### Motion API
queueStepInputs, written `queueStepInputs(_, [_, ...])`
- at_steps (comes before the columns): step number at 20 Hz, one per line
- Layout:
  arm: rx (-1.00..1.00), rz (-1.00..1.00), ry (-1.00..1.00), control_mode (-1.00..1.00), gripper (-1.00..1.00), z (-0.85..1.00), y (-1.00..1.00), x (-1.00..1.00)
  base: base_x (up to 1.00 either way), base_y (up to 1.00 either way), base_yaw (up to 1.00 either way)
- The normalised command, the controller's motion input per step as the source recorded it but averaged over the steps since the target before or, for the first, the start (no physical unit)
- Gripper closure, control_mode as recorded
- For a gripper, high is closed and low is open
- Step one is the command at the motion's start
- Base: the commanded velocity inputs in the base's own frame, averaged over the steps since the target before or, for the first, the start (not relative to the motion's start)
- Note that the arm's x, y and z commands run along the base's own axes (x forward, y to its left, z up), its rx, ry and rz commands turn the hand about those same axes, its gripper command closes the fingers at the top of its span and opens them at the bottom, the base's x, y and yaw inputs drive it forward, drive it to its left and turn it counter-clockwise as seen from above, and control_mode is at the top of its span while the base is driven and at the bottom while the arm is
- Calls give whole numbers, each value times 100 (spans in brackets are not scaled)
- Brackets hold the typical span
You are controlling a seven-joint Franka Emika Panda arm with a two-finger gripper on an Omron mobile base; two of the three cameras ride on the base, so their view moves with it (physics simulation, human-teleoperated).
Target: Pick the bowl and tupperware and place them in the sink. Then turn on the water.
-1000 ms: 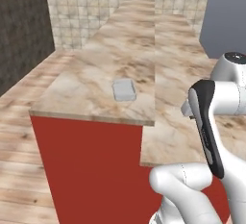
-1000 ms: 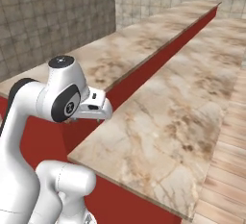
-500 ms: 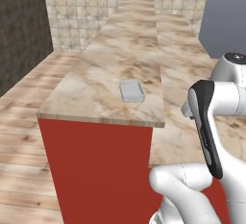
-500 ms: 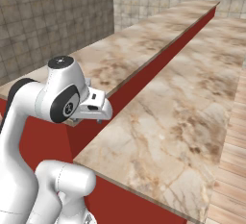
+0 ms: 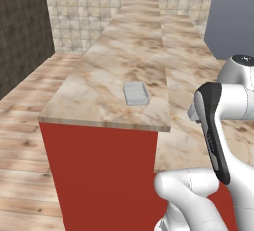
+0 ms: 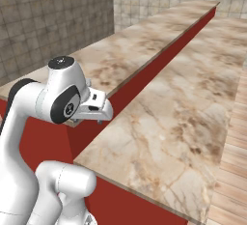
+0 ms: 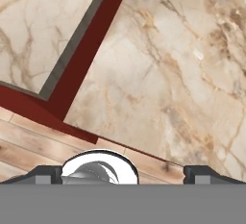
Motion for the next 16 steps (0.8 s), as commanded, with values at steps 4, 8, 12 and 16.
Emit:
queueStepInputs(4, [0, 0, 0, -100, -100, 0, 0, 0, 0, 0, 0])
queueStepInputs(8, [0, 0, 2, -100, -100, 11, 4, 2, 0, 0, 0])
queueStepInputs(12, [-1, 4, 3, -100, -100, 78, -1, 11, 0, 0, 0])
queueStepInputs(16, [-3, 8, 7, -100, -100, 85, -6, 27, 0, 0, 0])
